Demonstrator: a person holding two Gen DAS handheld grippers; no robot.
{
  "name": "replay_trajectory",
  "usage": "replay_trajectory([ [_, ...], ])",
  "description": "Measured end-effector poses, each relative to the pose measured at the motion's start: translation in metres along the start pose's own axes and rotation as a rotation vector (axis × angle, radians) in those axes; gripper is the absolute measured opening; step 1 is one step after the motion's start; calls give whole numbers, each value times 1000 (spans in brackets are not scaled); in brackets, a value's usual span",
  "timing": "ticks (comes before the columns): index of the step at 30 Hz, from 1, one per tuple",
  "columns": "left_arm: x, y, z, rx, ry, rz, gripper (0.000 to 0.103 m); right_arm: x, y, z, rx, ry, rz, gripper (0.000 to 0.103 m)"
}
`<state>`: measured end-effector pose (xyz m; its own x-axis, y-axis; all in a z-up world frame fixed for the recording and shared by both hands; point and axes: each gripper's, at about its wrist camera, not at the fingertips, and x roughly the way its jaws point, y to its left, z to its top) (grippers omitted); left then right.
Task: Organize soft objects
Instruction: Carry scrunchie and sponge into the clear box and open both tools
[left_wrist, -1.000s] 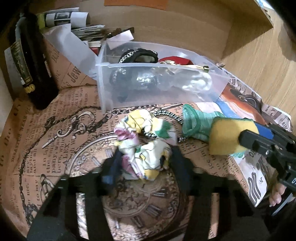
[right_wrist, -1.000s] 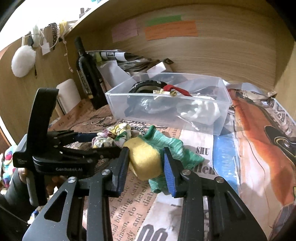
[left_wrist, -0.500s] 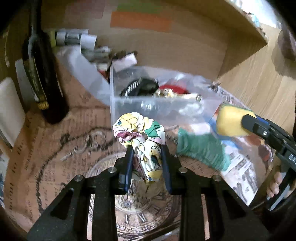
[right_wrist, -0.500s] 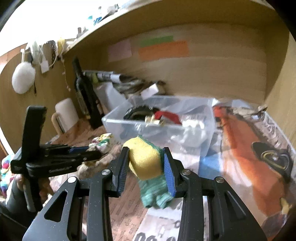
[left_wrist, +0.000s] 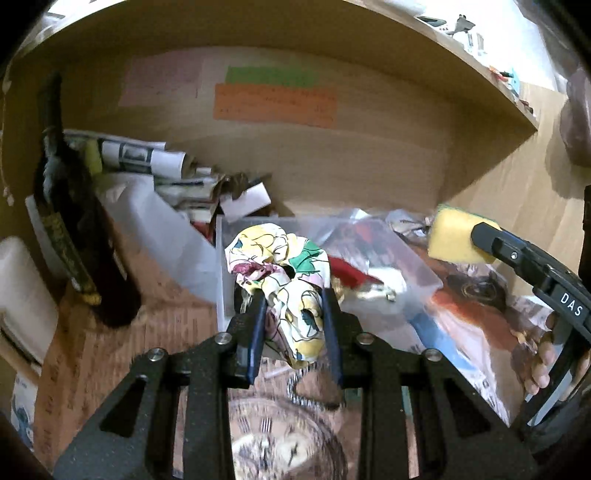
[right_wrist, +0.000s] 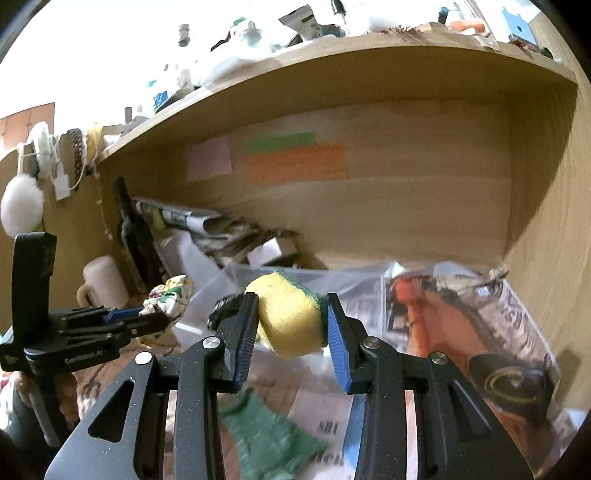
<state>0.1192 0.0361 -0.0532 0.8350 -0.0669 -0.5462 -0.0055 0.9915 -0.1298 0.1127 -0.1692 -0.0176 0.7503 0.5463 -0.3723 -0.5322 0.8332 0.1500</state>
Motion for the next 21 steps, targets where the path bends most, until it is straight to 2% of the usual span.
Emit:
replay_trajectory([
  [7, 32, -4, 15, 23, 22, 31, 29, 30, -4, 13, -25, 21, -14, 33],
  [16, 81, 1, 11, 15, 127, 23, 29, 79, -6, -11, -45, 188, 6, 33],
  [21, 93, 1, 7, 20, 158, 32, 30, 91, -8, -19, -51, 238, 2, 33],
])
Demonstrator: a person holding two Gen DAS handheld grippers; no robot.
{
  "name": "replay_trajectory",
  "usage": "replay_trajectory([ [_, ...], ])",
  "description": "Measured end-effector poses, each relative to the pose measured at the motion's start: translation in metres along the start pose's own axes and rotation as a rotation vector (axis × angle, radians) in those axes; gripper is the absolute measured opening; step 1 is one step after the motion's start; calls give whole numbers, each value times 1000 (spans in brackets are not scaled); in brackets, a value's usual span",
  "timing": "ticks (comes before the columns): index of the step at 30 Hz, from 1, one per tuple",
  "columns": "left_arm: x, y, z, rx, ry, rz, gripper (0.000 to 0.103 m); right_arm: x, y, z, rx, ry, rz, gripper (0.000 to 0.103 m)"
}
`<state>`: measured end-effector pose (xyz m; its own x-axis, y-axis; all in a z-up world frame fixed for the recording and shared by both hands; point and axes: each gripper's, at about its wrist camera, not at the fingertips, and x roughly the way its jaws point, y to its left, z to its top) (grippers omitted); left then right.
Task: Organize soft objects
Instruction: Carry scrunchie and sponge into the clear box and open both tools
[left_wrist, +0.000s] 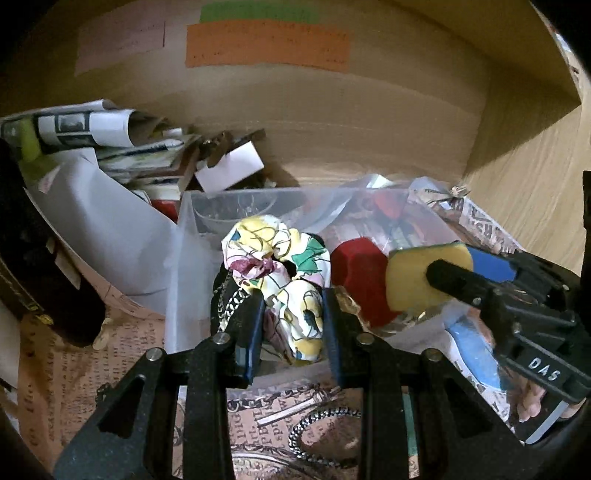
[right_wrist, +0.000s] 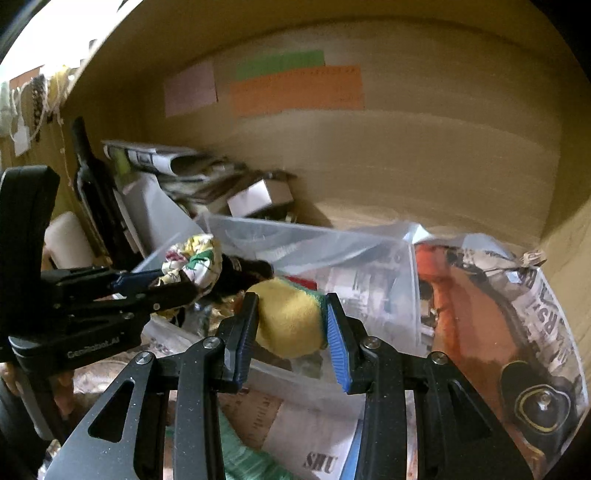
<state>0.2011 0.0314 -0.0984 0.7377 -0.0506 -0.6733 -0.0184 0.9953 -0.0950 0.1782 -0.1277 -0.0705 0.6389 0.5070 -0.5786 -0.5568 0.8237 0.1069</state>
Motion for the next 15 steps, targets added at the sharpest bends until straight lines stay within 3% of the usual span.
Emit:
replay_trajectory([
  [6, -2, -1, -3, 1, -15, 18, 54, 15, -2, -4, -6, 44, -34, 33],
  [9, -11, -1, -5, 0, -33, 21, 58, 13, -2, -3, -9, 38, -52, 37],
  [11, -18, 1, -5, -3, -42, 21, 59, 9, -2, -2, -8, 25, -67, 50],
  [15, -35, 2, -7, -5, -79, 27, 63, -5, 0, 3, -12, -21, -79, 63],
])
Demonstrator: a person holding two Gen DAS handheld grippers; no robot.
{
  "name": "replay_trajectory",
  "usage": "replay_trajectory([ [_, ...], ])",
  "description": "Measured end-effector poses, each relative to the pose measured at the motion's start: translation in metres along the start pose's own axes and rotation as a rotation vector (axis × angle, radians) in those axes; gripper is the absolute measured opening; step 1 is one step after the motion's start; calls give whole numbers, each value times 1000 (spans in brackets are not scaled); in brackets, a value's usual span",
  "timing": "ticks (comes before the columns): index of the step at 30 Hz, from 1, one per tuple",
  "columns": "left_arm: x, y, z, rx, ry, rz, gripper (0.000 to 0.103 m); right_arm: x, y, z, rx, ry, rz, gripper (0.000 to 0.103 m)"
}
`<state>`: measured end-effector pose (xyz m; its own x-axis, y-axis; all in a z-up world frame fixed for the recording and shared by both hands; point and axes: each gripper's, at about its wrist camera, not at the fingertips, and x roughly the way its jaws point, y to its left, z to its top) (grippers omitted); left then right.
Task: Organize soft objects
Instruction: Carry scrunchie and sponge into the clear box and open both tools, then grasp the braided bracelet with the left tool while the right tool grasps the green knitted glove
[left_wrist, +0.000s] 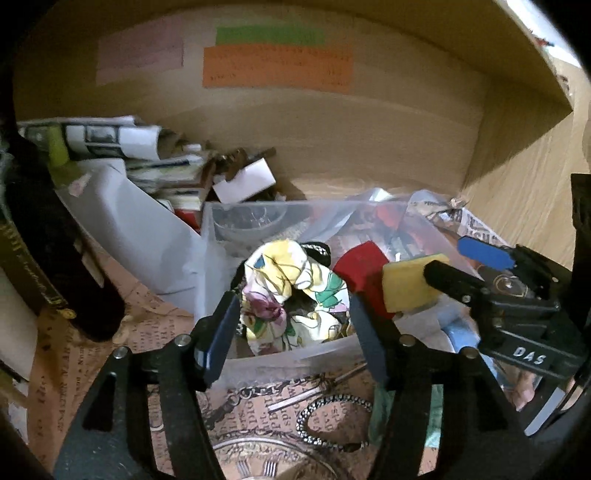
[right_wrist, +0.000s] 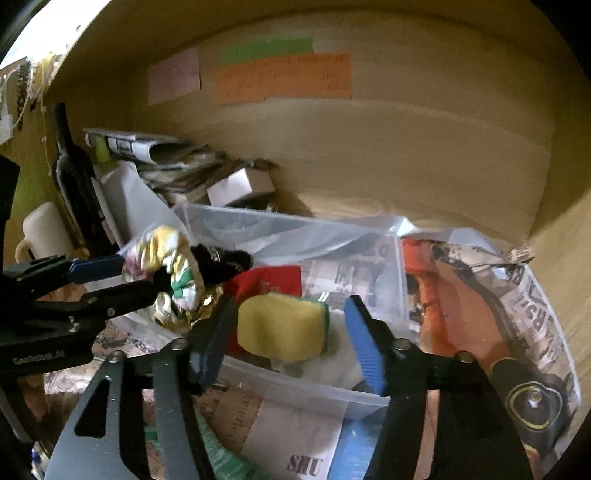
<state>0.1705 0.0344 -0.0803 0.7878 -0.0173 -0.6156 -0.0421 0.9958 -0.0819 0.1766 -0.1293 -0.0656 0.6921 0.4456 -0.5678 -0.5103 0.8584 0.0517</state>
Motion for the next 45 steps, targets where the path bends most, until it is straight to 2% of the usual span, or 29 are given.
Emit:
replay_trajectory([
  [2, -12, 1, 0, 3, -25, 5, 70, -13, 2, 2, -2, -36, -8, 73],
  [4, -24, 1, -2, 4, -52, 13, 83, -26, 4, 4, -4, -70, -8, 79],
  [5, -29, 1, -2, 7, -65, 17, 85, -33, 5, 3, -6, -86, -4, 82],
  [7, -37, 2, -4, 14, -79, 23, 92, -45, 8, 2, -12, -108, 3, 84],
  [13, -54, 3, -19, 25, -71, 10, 97, -62, 20, -12, -36, -104, 41, 87],
  [18, -55, 1, -37, 36, -26, -4, 99, -58, 30, -37, -55, -33, 71, 88],
  [23, -48, 3, -60, 36, 44, -14, 99, -36, 32, -67, -49, 101, 98, 88],
  [28, -30, 3, -80, 34, 136, -25, 99, -20, 35, -83, -65, 204, 109, 87],
  [30, -24, 2, -85, 38, 159, -28, 99, -17, 37, -87, -75, 226, 113, 77],
  [31, -22, 1, -87, 39, 170, -32, 99, -15, 37, -88, -79, 237, 110, 69],
  [33, -16, -2, -89, 38, 194, -43, 99, -16, 36, -89, -77, 229, 106, 61],
  [35, -8, -5, -89, 41, 220, -52, 99, -19, 35, -89, -79, 213, 109, 48],
  [40, 9, -16, -88, 61, 265, -62, 99, -26, 30, -88, -55, 175, 121, 25],
  [42, 16, -21, -87, 69, 278, -67, 99, -31, 27, -87, -43, 156, 121, 18],
  [45, 23, -28, -84, 84, 287, -67, 99, -39, 20, -86, -23, 125, 116, 18],
])
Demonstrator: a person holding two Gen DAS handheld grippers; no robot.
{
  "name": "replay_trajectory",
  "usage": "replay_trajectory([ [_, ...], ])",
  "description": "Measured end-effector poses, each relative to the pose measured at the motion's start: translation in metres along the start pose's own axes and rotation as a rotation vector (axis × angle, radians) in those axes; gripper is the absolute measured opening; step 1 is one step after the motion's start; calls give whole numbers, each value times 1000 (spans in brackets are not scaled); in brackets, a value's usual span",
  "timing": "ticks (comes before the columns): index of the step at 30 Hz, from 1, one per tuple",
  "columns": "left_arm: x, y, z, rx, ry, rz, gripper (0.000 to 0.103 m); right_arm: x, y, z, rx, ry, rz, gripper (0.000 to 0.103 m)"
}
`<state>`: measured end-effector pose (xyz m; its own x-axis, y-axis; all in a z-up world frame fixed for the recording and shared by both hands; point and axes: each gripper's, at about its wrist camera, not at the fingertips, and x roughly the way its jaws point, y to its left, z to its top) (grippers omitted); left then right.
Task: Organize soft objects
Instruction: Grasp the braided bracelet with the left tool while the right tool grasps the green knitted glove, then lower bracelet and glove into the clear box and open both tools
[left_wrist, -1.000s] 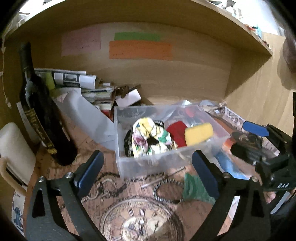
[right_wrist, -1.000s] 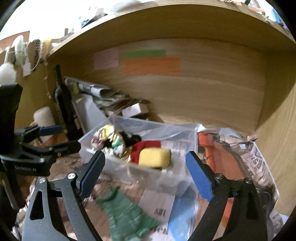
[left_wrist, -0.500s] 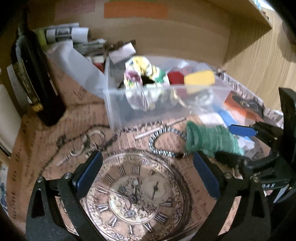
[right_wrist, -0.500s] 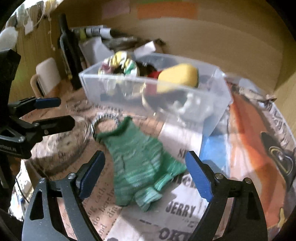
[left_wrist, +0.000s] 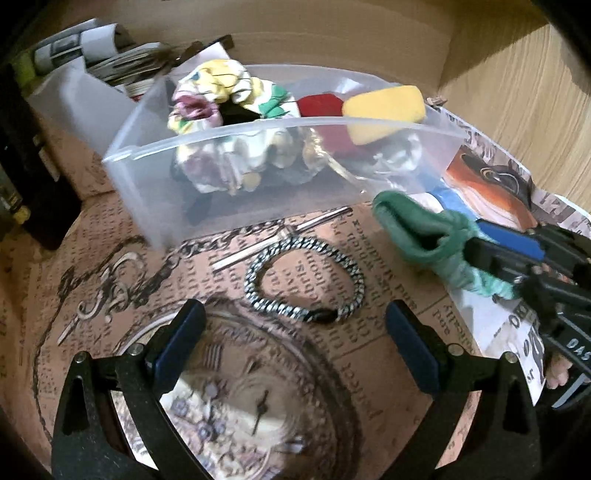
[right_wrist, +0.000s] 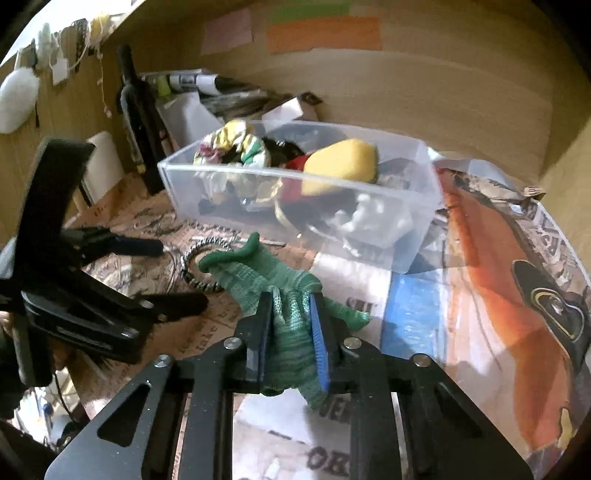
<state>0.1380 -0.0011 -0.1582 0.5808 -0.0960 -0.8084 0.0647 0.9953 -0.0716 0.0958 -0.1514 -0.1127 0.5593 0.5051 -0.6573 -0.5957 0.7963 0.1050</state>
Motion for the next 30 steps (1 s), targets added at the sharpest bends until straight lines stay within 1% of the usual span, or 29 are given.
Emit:
replay_trajectory([
  [2, 3, -5, 4, 3, 1, -7, 97, -7, -6, 0, 14, -20, -4, 17],
  [4, 5, -9, 7, 13, -4, -5, 85, -12, -10, 1, 28, -37, -9, 17],
  [5, 5, -11, 8, 20, -9, -6, 81, -16, -14, 1, 38, -49, -13, 17],
  [7, 5, -13, 11, 21, -17, -12, 68, -21, -16, 2, 49, -68, -15, 17],
  [8, 5, -13, 12, 23, -20, -14, 64, -25, -18, 3, 54, -81, -20, 17],
  [10, 5, -12, 14, 28, -22, -19, 51, -30, -19, 5, 56, -97, -26, 17],
  [11, 6, -13, 17, 34, -21, -23, 46, -33, -19, 6, 57, -107, -29, 17],
  [12, 6, -13, 17, 37, -20, -26, 38, -35, -19, 8, 57, -116, -32, 17],
  [13, 4, -13, 18, 37, -19, -33, 36, -37, -19, 8, 57, -122, -33, 17],
  [16, -7, -11, 17, 32, -41, -29, 36, -43, -21, 12, 62, -151, -37, 17],
  [19, -23, -11, 20, 27, -84, -27, 36, -49, -22, 18, 64, -180, -40, 17],
  [25, -61, -9, 35, 19, -203, -29, 36, -62, -25, 35, 66, -246, -55, 17],
  [28, -79, -10, 46, 22, -267, -17, 36, -67, -28, 43, 72, -279, -57, 17],
  [30, -91, -3, 54, 17, -303, -13, 36, -71, -28, 51, 70, -306, -62, 17],
])
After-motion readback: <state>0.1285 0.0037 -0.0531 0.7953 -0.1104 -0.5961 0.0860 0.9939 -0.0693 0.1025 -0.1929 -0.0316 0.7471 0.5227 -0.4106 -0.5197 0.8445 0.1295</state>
